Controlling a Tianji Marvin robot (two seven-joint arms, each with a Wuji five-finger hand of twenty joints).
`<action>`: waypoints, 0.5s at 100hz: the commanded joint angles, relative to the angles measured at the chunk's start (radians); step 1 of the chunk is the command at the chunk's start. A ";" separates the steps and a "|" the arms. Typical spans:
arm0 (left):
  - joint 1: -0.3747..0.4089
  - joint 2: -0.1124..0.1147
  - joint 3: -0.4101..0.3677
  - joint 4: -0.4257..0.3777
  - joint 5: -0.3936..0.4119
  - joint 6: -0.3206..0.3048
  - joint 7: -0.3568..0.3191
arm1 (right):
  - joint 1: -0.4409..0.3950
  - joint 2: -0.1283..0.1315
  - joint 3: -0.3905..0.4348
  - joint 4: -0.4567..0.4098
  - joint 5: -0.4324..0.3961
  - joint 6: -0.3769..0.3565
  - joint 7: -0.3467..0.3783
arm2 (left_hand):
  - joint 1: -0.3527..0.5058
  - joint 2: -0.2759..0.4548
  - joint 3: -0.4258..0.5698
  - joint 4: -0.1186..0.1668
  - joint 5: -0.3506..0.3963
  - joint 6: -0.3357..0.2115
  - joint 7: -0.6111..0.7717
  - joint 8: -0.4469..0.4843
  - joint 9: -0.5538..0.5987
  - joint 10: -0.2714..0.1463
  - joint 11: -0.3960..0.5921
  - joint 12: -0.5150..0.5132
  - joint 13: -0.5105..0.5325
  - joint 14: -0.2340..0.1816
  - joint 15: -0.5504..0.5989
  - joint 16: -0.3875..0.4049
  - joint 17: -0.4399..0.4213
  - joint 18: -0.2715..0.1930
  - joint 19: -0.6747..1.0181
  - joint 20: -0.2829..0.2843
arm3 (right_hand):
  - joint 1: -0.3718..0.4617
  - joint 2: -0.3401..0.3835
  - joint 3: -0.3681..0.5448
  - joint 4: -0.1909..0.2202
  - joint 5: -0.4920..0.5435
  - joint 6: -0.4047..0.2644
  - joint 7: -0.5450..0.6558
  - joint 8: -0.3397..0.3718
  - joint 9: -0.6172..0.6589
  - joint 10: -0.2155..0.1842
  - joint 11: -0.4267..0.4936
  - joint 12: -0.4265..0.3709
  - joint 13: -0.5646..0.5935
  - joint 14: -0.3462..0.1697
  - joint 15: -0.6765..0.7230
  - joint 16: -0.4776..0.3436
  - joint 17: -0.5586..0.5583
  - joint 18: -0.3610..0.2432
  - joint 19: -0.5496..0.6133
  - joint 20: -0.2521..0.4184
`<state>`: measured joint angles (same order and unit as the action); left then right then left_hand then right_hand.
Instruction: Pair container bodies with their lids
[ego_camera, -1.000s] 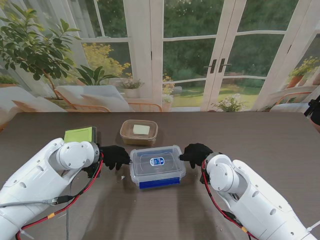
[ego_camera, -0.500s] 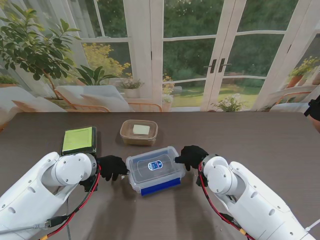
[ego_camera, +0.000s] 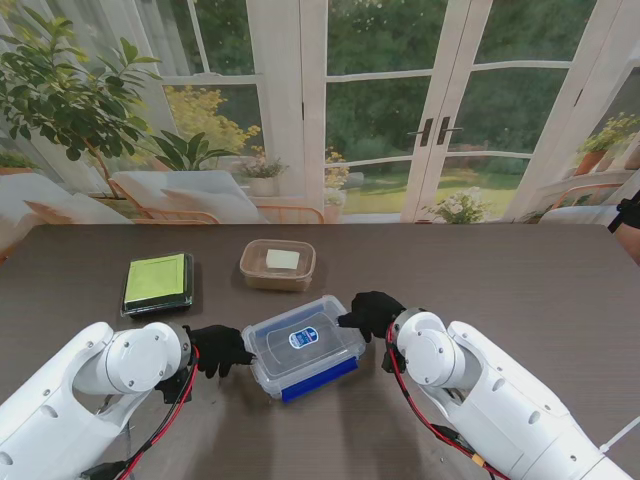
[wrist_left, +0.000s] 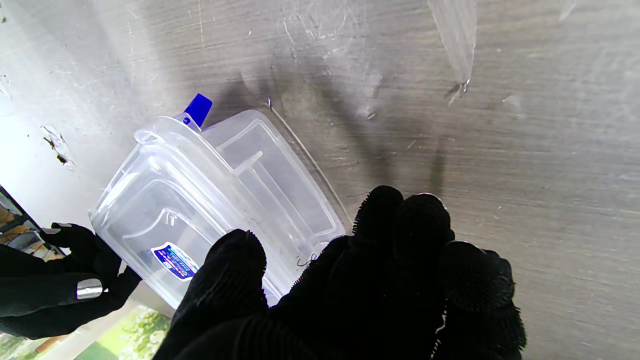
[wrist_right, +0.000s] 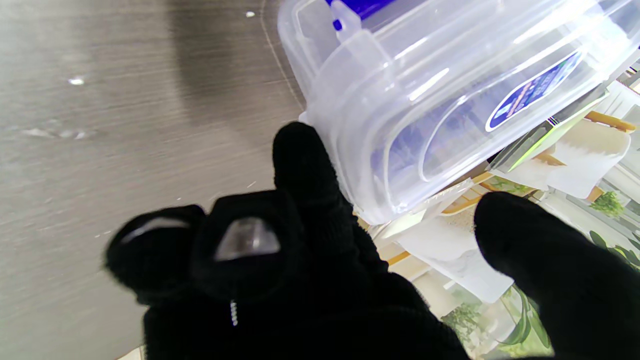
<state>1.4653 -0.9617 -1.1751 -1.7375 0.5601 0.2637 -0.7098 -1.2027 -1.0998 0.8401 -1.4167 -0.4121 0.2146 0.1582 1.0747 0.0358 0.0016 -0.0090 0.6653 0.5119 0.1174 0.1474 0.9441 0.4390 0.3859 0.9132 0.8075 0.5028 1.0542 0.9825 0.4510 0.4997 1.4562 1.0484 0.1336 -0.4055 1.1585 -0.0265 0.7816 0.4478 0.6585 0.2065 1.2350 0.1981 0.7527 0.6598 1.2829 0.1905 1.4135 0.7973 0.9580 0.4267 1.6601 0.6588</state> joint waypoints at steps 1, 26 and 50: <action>0.014 -0.008 0.005 -0.025 -0.005 -0.002 -0.017 | -0.009 -0.026 -0.026 -0.006 0.014 -0.019 0.025 | -0.003 0.050 -0.014 0.008 0.014 -0.178 -0.005 0.012 0.014 0.031 0.001 -0.002 0.014 0.022 0.005 0.009 -0.006 -0.039 0.010 -0.006 | -0.012 0.025 -0.012 -0.022 0.029 -0.358 0.030 0.017 -0.033 -0.055 -0.011 -0.015 0.025 -0.029 0.004 -0.010 0.004 0.037 -0.004 0.025; 0.036 -0.006 0.015 -0.067 0.007 0.048 -0.018 | 0.017 -0.033 -0.059 0.015 0.035 -0.036 0.028 | -0.004 0.052 -0.014 0.008 0.018 -0.176 -0.004 0.014 0.016 0.029 0.002 -0.002 0.013 0.023 0.002 0.008 -0.009 -0.038 0.006 -0.010 | -0.010 0.028 -0.012 -0.021 0.029 -0.359 0.030 0.017 -0.035 -0.056 -0.009 -0.015 0.024 -0.028 0.005 -0.009 0.004 0.039 -0.003 0.029; 0.065 -0.006 0.021 -0.109 0.034 0.095 -0.012 | 0.040 -0.041 -0.086 0.033 0.057 -0.051 0.025 | -0.005 0.053 -0.014 0.008 0.022 -0.177 -0.002 0.016 0.018 0.028 0.003 -0.002 0.016 0.023 -0.001 0.005 -0.008 -0.038 0.006 -0.013 | -0.012 0.028 -0.013 -0.022 0.027 -0.359 0.030 0.017 -0.037 -0.055 -0.009 -0.016 0.024 -0.023 0.003 -0.010 0.004 0.039 -0.004 0.031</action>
<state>1.5152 -0.9540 -1.1674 -1.8172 0.6013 0.3571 -0.7039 -1.1484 -1.1038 0.7834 -1.3690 -0.3668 0.1849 0.1552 1.0745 0.0363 0.0015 -0.0047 0.6657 0.5495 0.1197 0.1495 0.9488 0.4591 0.3859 0.9131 0.8074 0.5028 1.0519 0.9825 0.4506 0.4997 1.4562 1.0449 0.1338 -0.3953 1.1599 -0.0265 0.7827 0.4886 0.6631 0.2142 1.2378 0.2545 0.7933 0.6747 1.2850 0.2405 1.4110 0.7966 0.9572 0.4540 1.6573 0.6690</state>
